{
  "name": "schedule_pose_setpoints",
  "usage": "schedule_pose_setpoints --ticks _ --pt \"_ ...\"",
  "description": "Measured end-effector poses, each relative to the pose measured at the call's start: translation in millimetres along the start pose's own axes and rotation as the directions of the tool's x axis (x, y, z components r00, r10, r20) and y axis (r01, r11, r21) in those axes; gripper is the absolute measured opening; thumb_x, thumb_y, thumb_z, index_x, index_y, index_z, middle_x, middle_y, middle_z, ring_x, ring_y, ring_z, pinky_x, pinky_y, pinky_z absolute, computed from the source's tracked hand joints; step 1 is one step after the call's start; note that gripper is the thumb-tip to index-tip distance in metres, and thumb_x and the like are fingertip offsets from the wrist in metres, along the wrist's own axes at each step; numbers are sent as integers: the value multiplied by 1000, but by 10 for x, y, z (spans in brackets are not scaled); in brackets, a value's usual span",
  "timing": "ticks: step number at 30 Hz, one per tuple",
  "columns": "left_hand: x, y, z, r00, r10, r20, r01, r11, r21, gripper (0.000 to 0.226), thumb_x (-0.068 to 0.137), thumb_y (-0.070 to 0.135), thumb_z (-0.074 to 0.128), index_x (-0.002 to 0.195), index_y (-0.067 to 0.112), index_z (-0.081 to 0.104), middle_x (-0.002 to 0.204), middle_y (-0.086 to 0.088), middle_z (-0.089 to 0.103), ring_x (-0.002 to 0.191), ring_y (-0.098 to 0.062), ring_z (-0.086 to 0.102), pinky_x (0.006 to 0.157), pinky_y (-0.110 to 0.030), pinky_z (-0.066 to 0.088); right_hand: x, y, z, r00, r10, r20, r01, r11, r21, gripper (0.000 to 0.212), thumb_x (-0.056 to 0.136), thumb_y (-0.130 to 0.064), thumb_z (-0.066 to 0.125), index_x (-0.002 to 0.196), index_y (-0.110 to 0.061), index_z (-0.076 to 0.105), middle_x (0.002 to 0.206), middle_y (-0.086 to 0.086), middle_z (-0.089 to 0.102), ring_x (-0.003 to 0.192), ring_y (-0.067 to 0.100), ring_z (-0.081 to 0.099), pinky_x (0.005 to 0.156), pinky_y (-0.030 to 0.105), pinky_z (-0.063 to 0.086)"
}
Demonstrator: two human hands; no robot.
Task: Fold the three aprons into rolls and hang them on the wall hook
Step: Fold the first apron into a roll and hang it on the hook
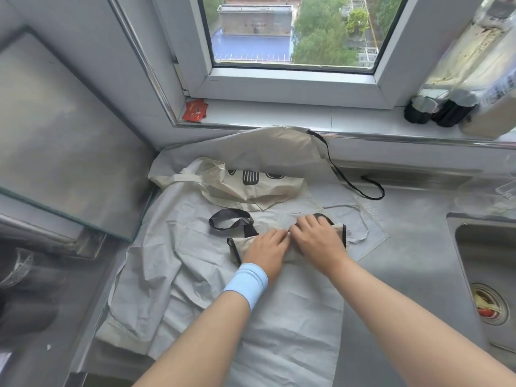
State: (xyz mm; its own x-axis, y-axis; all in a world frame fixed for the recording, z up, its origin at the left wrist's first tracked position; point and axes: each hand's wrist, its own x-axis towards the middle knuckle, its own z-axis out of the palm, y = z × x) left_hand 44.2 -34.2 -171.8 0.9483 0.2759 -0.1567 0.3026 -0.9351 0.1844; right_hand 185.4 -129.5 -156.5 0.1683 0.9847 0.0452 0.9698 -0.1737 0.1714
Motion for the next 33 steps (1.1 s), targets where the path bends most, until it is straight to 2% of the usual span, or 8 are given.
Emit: schedule_pose_setpoints --ticks 4,7,13,16,19,23,27,33 --pt "-123 -140 108 1000 14 24 -14 1000 3 50 88 28 38 132 17 58 136 -2 58 122 -22 58 96 -34 49 -188 62 220 987 83 138 -123 943 311 40 91 -25 35 116 -21 66 127 9 62 113 32 59 94 45 49" --pt "-239 -283 123 999 24 48 -26 999 23 53 96 36 31 142 15 47 148 -3 44 135 -21 45 109 -40 36 -266 208 223 948 70 311 -187 912 366 61 94 -48 14 149 -34 37 158 -4 30 140 24 35 116 40 21" --pt "-365 -545 51 992 25 120 -15 997 -76 74 96 54 -1 151 14 28 159 2 14 148 -15 11 120 -28 2 -291 308 291 934 19 356 -178 890 420 65 92 -48 3 154 -38 17 163 -11 8 148 19 17 121 36 8" --pt "-278 -540 -8 1000 2 -2 -2 1000 -18 31 92 32 47 110 20 69 133 -4 60 124 -24 53 95 -40 50 -268 318 283 957 36 289 -162 889 428 53 93 -24 41 147 -26 42 157 1 32 138 28 37 113 42 28" --pt "-132 -409 -181 991 -46 -122 55 996 66 19 73 17 51 80 25 67 115 -2 64 101 -27 55 77 -35 41 -239 333 154 993 22 118 -63 933 354 47 77 -1 55 118 -21 61 121 6 60 106 29 57 86 39 47" --pt "-88 -188 -302 997 -53 54 50 998 42 34 84 5 43 113 18 57 110 -7 53 98 -28 53 72 -36 36 -276 261 24 995 -89 37 72 944 323 15 80 -13 43 86 -18 56 86 1 51 75 25 52 60 36 42" --pt "-149 -125 -203 974 -192 124 187 981 52 39 83 51 49 109 21 50 112 1 51 108 -22 47 77 -37 43 -329 241 24 981 -103 165 54 958 280 29 78 -46 49 92 -22 57 90 -3 55 81 19 55 57 35 48" --pt "-176 -242 -160 975 -210 70 209 978 20 35 94 47 46 120 25 51 119 3 48 112 -21 44 82 -35 42 -220 176 43 999 15 48 -23 984 174 28 84 -26 39 68 -16 60 66 1 56 57 23 58 39 29 36"
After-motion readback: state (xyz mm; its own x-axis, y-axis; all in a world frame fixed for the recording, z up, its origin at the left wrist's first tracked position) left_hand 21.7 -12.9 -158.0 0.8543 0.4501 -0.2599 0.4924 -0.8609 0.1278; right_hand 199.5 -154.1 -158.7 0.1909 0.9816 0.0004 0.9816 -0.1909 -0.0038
